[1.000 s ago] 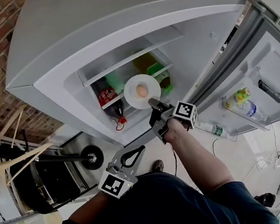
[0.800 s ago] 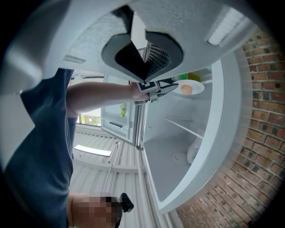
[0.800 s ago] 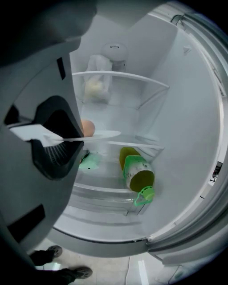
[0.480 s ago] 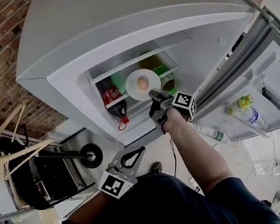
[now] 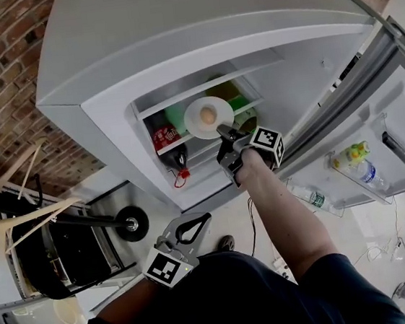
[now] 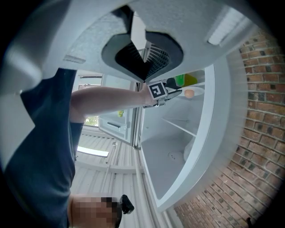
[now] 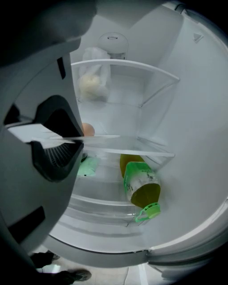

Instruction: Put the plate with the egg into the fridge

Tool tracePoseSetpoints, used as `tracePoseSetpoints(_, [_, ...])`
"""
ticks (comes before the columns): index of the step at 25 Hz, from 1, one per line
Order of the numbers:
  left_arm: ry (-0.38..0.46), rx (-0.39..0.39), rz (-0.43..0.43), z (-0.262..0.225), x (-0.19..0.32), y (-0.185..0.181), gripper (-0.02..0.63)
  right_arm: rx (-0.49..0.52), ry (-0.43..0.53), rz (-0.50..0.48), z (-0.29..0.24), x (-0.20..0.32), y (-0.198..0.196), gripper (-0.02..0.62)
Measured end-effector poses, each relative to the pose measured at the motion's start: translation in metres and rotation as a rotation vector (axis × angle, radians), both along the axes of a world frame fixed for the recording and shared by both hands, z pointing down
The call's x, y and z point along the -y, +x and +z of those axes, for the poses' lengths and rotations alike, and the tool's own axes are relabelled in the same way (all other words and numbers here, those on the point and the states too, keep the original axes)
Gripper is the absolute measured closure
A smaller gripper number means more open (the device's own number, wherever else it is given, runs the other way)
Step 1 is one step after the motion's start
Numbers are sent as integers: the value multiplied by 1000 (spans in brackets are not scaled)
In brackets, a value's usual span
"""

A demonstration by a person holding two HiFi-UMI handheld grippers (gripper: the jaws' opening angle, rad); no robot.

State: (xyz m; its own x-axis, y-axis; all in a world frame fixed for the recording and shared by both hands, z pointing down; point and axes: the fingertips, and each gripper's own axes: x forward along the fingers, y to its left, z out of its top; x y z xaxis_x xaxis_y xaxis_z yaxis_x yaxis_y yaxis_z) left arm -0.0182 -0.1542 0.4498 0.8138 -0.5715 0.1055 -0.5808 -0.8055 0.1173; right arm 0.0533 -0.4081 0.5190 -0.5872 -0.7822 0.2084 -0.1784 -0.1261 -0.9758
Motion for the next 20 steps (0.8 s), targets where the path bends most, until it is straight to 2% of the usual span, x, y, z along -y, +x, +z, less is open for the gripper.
tracePoseSetpoints(8, [1, 2, -6, 2, 0, -2, 601, -16, 14, -17, -5, 11, -9, 544])
tracePoseSetpoints(15, [-12, -11, -16, 2, 0, -4, 601, -27, 21, -59, -6, 13, -15, 472])
tracePoseSetpoints(20, [-11, -11, -20, 2, 0, -5, 601, -32, 44, -76, -6, 15, -18, 446])
